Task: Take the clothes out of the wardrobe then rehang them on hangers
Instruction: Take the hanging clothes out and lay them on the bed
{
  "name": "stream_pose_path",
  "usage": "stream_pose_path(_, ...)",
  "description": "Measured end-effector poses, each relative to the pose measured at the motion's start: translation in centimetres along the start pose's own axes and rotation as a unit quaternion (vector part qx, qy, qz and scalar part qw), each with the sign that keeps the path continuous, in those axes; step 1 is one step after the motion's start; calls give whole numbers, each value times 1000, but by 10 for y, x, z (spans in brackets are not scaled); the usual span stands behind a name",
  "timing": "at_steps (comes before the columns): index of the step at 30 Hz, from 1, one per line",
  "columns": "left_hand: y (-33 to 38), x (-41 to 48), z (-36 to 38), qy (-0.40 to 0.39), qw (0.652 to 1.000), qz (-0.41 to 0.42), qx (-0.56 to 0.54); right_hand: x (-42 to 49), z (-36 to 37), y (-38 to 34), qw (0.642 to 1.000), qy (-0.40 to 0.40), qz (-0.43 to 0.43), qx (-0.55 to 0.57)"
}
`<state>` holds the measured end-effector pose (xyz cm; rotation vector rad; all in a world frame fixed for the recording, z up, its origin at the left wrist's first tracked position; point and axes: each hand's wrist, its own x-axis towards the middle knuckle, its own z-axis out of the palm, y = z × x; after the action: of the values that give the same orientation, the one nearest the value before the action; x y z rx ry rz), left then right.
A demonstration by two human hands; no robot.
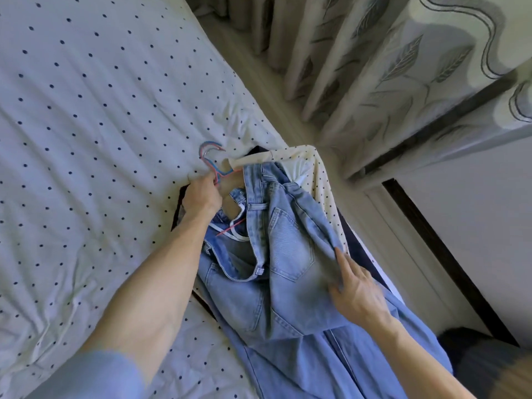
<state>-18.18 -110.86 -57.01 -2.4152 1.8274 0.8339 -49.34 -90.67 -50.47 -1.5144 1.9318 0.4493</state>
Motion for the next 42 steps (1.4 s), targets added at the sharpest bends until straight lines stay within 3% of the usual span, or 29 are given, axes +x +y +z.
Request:
stream_pose_path(4, -6, -10, 3, -9, 999, 14, 49, -4, 10, 2, 1000, -24, -4, 12)
stream_pose_path(8, -2, -26, -2, -76, 996, 7, 46, -11, 3, 1, 999, -31, -2, 7)
stream_pose_path(12, 21, -68, -13, -69, 996, 20, 49, -48, -14, 10, 996, 26, 3, 86)
stream_pose_path(17, 79, -157, -25, -118, 983, 134, 47, -139, -37, 46, 980, 117, 16, 159)
stream_pose_path(22, 166, -270, -39, -125, 939, 315, 58, -257, -60, 98, 946, 221, 66, 228)
stream_pose_path(27, 264, -388, -43, -123, 847, 504, 113, -376, -62, 154, 895, 360, 121, 234)
stream_pose_path(33, 347, -564, -24, -97, 712, 679, 151, -530, -21, 219, 792, 519, 224, 229)
stream_pose_path(42, 363, -882, 23, -141, 409, 897, 86, -772, 123, 268, 608, 616, 460, 197)
